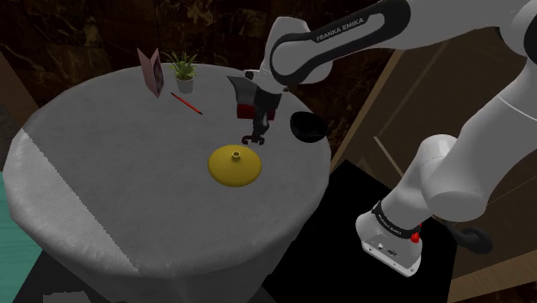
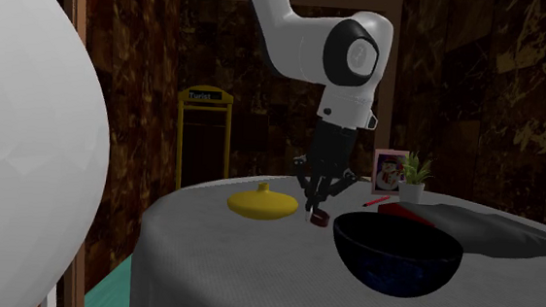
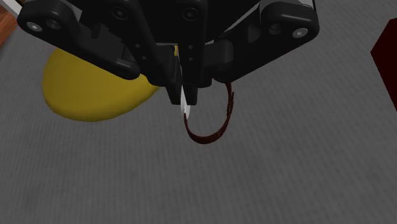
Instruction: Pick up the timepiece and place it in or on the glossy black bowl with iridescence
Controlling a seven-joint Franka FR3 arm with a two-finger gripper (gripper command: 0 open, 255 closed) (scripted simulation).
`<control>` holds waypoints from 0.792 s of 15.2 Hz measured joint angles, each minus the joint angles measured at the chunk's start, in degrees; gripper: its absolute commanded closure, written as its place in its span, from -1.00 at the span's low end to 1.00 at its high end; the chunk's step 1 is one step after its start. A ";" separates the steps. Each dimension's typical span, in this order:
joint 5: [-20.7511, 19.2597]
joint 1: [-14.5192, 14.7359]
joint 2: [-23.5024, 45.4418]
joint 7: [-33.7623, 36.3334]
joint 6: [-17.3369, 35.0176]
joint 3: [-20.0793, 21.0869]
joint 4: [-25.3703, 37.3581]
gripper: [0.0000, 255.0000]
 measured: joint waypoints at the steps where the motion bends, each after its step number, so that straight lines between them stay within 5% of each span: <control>1: -0.16 -0.03 -0.32 0.19 -0.52 -0.02 0.23 1.00; 12: -2.36 -0.32 -5.08 3.30 -8.63 -0.04 3.98 1.00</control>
